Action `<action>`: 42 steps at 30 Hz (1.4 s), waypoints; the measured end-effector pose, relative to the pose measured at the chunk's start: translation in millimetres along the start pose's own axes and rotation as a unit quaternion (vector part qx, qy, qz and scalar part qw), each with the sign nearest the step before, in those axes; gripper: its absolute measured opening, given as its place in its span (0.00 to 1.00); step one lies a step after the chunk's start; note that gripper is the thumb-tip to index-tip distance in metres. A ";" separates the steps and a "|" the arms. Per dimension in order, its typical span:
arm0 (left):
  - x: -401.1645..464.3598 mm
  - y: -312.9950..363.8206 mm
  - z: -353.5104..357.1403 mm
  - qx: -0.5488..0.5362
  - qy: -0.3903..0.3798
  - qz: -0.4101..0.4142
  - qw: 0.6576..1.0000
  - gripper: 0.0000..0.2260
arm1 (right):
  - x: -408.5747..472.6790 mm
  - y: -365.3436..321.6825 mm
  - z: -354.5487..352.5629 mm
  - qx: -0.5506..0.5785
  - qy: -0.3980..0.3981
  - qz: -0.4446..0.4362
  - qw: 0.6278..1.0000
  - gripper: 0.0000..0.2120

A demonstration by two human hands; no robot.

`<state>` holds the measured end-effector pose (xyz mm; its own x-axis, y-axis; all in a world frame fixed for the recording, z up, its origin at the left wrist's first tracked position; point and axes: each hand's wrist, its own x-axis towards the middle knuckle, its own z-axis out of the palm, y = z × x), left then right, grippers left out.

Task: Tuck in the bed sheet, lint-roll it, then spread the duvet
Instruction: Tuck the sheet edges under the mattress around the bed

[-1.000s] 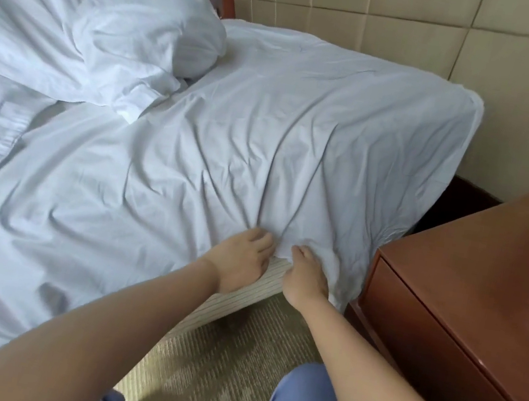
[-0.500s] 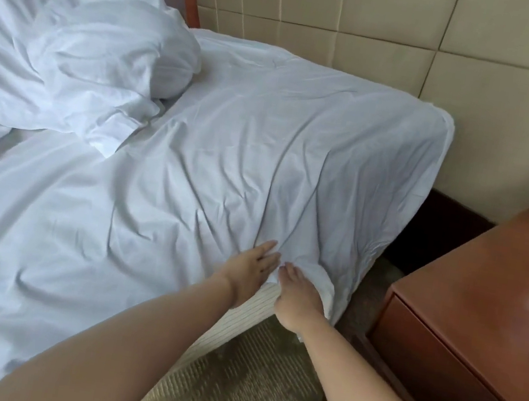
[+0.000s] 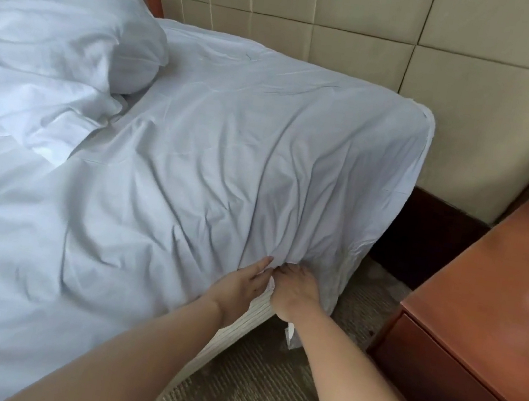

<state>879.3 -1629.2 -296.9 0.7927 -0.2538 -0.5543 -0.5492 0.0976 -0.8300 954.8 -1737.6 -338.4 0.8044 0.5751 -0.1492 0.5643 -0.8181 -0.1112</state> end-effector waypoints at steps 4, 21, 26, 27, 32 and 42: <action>-10.5 2.1 -1.7 -0.008 0.013 0.016 1.000 0.21 | -20.0 3.4 8.8 0.091 0.042 -0.015 0.995 0.24; -9.5 1.5 -3.1 -0.076 0.057 0.002 0.995 0.20 | -13.3 2.3 8.9 0.033 0.016 -0.006 0.999 0.24; -3.6 8.0 3.2 -0.051 0.035 0.014 0.998 0.22 | 1.1 -2.4 8.6 -0.025 0.003 0.011 1.000 0.23; -2.3 9.3 2.9 -0.051 0.032 0.013 0.998 0.23 | 5.3 -3.5 6.2 -0.034 -0.010 0.014 0.999 0.23; -14.4 2.3 -0.7 -0.064 0.018 0.003 0.998 0.24 | 11.6 -2.3 -1.1 -0.035 -0.038 0.015 0.999 0.22; -9.3 -3.4 4.3 -0.049 -0.025 -0.011 0.998 0.32 | -41.1 10.8 25.0 0.054 0.071 -0.031 0.996 0.31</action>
<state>874.9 -1623.1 -289.2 0.8162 -0.2053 -0.5401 -0.5523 -0.0022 -0.8337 923.2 -1769.9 -358.0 0.7912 0.6116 0.0004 0.5963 -0.7712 -0.2227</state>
